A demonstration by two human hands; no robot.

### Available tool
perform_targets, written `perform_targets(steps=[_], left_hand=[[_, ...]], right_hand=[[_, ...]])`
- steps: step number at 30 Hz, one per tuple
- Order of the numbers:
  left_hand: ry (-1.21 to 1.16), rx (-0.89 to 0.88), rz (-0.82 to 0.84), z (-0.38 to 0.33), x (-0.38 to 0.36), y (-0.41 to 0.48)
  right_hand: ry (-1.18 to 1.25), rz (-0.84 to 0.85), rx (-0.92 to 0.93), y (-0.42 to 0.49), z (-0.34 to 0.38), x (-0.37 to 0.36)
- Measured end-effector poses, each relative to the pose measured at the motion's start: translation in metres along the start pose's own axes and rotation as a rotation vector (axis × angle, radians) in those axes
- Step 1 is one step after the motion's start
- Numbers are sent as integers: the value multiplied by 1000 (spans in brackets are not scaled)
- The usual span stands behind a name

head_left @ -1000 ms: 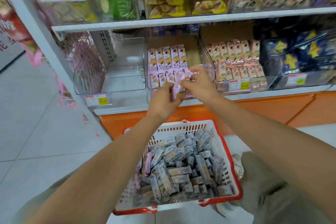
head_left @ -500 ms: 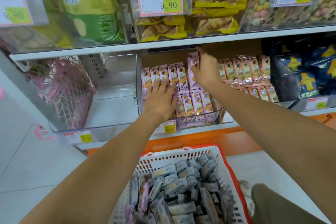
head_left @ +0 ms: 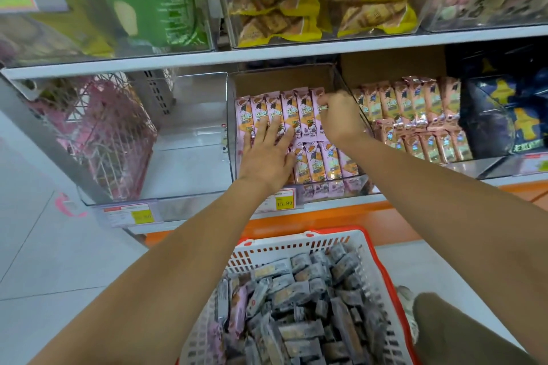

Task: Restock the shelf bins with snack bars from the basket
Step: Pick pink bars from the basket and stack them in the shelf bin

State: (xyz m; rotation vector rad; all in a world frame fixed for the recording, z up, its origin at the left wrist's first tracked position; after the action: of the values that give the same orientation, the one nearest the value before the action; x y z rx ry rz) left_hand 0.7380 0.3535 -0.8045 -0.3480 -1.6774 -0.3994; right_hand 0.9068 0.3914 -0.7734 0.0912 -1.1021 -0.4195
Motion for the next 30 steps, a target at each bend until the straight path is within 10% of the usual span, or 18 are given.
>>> perform_targets(steps=[16,30], left_hand=[[-101,-103,-489,19,26,-140],[-201,554,166,109,-132,-284]], right_hand=[[447,109,401,-157,53,4],[150,1231,-59,-319,47,-166]])
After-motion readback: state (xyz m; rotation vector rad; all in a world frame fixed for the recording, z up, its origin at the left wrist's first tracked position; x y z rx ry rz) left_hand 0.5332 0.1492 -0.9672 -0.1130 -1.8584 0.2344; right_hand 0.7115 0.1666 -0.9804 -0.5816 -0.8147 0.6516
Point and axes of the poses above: each hand's wrist, its own y-axis towards the middle knuckle, its own x-axis out of the back of the hand, z = x × y, the point moved 3 cm from there along y, towards the middle knuckle, and after that the axes turned 1 degree about -x, right-handed, at the moved point
